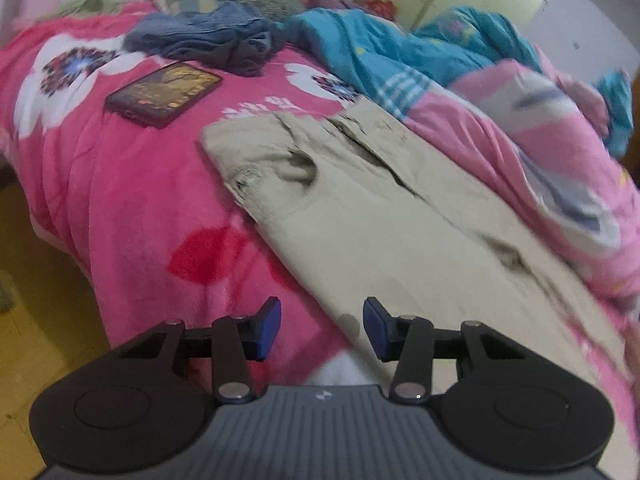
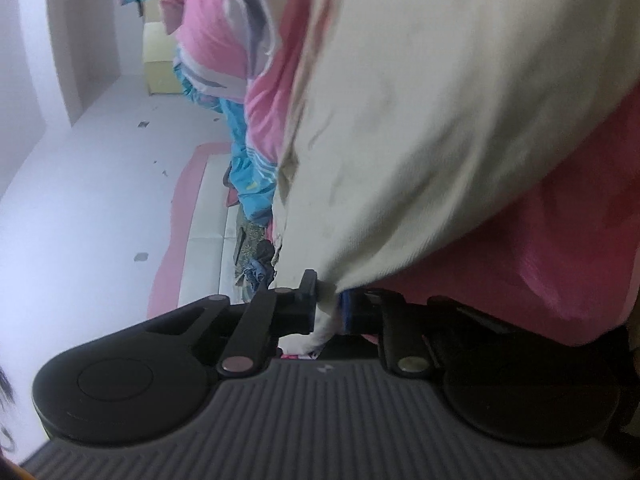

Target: Fold clothes

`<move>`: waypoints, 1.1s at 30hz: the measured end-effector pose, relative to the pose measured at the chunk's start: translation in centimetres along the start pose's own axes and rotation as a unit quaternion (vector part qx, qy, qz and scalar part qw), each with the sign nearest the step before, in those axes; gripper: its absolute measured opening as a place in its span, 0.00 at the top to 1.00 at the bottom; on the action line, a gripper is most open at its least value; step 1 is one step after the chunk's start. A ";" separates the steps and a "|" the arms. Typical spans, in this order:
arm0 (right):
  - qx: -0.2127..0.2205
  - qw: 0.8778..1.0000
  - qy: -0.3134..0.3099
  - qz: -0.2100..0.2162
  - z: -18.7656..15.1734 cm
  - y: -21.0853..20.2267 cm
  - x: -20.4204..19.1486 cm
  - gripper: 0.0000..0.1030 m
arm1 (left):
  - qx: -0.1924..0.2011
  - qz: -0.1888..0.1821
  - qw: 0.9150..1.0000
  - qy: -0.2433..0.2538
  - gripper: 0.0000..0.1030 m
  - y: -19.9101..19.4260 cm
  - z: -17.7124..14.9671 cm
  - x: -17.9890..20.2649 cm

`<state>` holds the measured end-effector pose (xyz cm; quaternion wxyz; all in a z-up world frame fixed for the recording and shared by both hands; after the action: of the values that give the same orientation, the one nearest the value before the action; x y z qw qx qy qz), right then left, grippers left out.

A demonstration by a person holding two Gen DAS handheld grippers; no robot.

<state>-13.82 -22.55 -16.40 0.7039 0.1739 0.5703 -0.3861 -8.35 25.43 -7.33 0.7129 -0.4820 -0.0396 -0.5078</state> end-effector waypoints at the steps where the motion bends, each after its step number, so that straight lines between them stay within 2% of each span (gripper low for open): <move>1: 0.002 1.000 -0.010 0.000 0.2 0.0 -0.4 0.92 | 0.003 -0.002 1.000 -0.012 0.55 0.2 0.6 -0.3; 9: 0.019 0.997 -0.075 0.000 2.7 0.2 -3.2 0.93 | 0.008 -0.015 0.997 -0.074 0.55 2.9 4.5 -2.0; 20: 0.039 0.990 -0.136 -0.006 6.1 1.5 -6.1 0.93 | 0.027 -0.005 0.996 -0.087 0.56 4.9 7.1 -2.7; 21: 0.041 0.989 -0.140 -0.006 6.3 1.6 -6.3 0.93 | 0.029 -0.004 0.996 -0.088 0.58 4.9 7.2 -2.7; 22: 0.043 0.989 -0.145 -0.007 6.6 1.8 -6.5 0.93 | 0.032 -0.002 0.996 -0.088 0.66 5.0 7.3 -2.7; 25: 0.047 0.986 -0.158 -0.013 7.3 2.3 -6.9 0.93 | 0.040 0.000 0.996 -0.085 0.76 5.0 7.3 -2.6; 28: 0.052 0.984 -0.171 -0.017 7.8 2.6 -7.3 0.93 | 0.053 -0.008 0.996 -0.078 0.82 4.6 7.3 -2.1; 33: 0.070 0.976 -0.206 -0.019 9.7 3.2 -8.6 0.93 | 0.080 -0.038 0.994 -0.062 0.85 3.6 8.3 0.2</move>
<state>-5.45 -24.16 -6.16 0.7848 0.1287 0.3881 -0.4657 -1.91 31.41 -5.16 0.7257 -0.4519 -0.1420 -0.4989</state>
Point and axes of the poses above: each gripper's, at about its wrist camera, not at the fingertips, and y roughly the way its jaws point, x to its right, z to its top, the point moved 3 cm from there along y, roughly the way its jaws point, and after that the axes turned 12 degrees about -y, right-handed, at the moved point
